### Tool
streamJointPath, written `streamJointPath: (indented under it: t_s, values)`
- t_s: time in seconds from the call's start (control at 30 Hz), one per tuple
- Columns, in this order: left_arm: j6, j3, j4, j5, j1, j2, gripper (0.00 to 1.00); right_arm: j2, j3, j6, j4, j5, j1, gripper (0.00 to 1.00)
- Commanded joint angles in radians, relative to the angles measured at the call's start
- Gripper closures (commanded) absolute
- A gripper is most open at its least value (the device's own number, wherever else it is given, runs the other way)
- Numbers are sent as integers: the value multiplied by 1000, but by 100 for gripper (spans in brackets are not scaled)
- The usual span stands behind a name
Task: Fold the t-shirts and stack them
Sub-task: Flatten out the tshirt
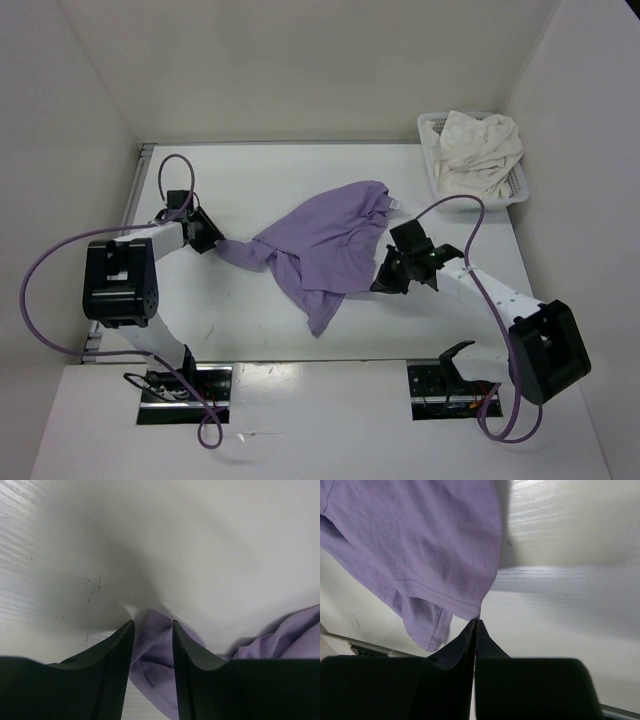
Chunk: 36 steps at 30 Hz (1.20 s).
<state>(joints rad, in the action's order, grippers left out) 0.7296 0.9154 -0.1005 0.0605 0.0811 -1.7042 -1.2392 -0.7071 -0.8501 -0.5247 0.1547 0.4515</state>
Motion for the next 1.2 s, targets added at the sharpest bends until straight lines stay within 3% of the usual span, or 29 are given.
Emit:
streamJointPath:
  t_s: [0.0, 0.1, 0.27, 0.33, 0.53, 0.67, 0.83, 0.87, 0.9, 0.97, 1.03, 1.1, 1.17]
  values:
    - [-29, 5, -13, 31, -1, -49, 57, -12, -45, 16, 35, -1, -5, 100]
    - [-29, 14, -13, 32, -1, -46, 78, -13, -66, 16, 35, -1, -5, 100]
    - [-29, 62, -82, 65, -1, 15, 96, -34, -179, 42, -30, -32, -5, 100]
    - [-29, 109, -113, 100, -1, 63, 100, -49, -314, 72, -75, -56, -14, 100]
    - [45, 229, -146, 150, -1, 242, 100, -129, -759, 157, -231, -167, -48, 100]
    - [100, 425, -160, 218, 32, 287, 100, -181, -1055, 207, -294, -251, -48, 100]
    - [192, 641, -148, 308, 187, 368, 100, -281, -1622, 296, -409, -372, -48, 100]
    - [192, 739, -194, 299, 209, 380, 100, -308, -1837, 327, -432, -398, -48, 100]
    - [192, 799, -244, 298, 241, 380, 100, -360, -1935, 338, -466, -411, -48, 100]
    - [192, 937, -272, 288, 272, 391, 100, -361, -2011, 349, -424, -411, -48, 100]
    - [192, 1025, -295, 303, 319, 374, 100, -278, -1938, 349, -285, -399, -48, 100]
    - [203, 1082, -309, 302, 332, 364, 100, -267, -1933, 359, -247, -389, -48, 100]
    - [203, 1078, -309, 302, 332, 353, 100, -336, -2027, 387, -273, -402, -57, 100]
